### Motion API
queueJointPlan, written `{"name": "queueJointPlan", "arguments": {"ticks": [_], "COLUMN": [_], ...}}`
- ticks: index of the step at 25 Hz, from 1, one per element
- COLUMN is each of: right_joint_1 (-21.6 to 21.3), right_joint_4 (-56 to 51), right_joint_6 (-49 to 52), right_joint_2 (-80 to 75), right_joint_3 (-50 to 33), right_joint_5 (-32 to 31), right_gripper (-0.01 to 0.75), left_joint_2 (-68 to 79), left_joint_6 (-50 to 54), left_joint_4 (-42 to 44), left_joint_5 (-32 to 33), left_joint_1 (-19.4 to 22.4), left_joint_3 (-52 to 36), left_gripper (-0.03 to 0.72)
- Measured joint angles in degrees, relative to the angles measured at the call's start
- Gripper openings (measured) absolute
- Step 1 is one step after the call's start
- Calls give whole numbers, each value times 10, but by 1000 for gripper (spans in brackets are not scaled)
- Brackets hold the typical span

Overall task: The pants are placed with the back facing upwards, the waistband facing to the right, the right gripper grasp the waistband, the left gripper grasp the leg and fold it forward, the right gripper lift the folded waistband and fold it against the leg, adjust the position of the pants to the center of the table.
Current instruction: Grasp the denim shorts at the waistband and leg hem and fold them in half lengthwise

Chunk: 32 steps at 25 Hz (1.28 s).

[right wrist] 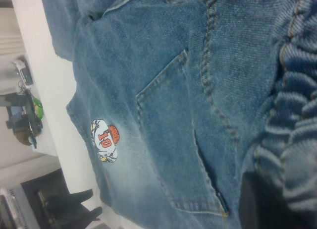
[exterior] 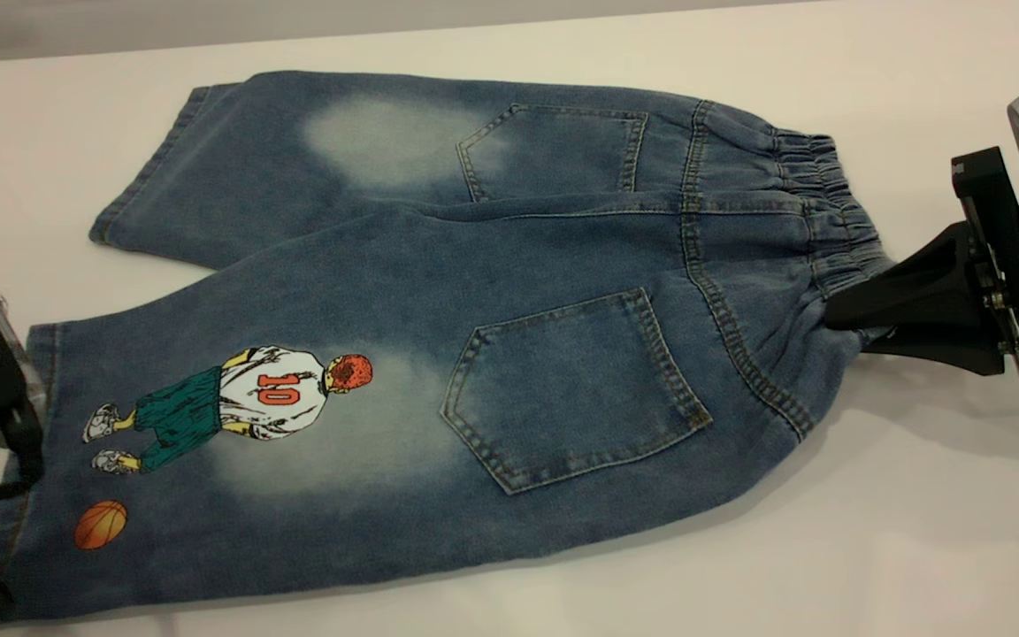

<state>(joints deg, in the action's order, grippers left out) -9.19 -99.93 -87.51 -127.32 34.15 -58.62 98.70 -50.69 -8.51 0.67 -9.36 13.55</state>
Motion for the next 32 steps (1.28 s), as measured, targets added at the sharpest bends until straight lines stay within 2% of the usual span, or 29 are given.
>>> {"name": "queueJointPlan", "arguments": {"ticks": [4,7,10,17,22,32], "right_joint_1": [0,0,0,0,0,0], "right_joint_4": [0,0,0,0,0,0], "right_joint_6": [0,-1,-1,0,0,0], "right_joint_2": [0,0,0,0,0,0], "right_joint_3": [0,0,0,0,0,0], "right_joint_5": [0,0,0,0,0,0], "right_gripper": [42,43,43,45,46,47], "left_joint_2": [18,18,18,18,18,18], "left_joint_6": [0,0,0,4,5,16], "left_joint_4": [-2,2,32,74,70,70], "left_joint_5": [-29,-27,-42,-36,-7,-40], "left_joint_1": [0,0,0,0,0,0], "left_joint_3": [-2,-2,-2,-2,-2,-2], "left_gripper": [309,309,309,309,309,309]}}
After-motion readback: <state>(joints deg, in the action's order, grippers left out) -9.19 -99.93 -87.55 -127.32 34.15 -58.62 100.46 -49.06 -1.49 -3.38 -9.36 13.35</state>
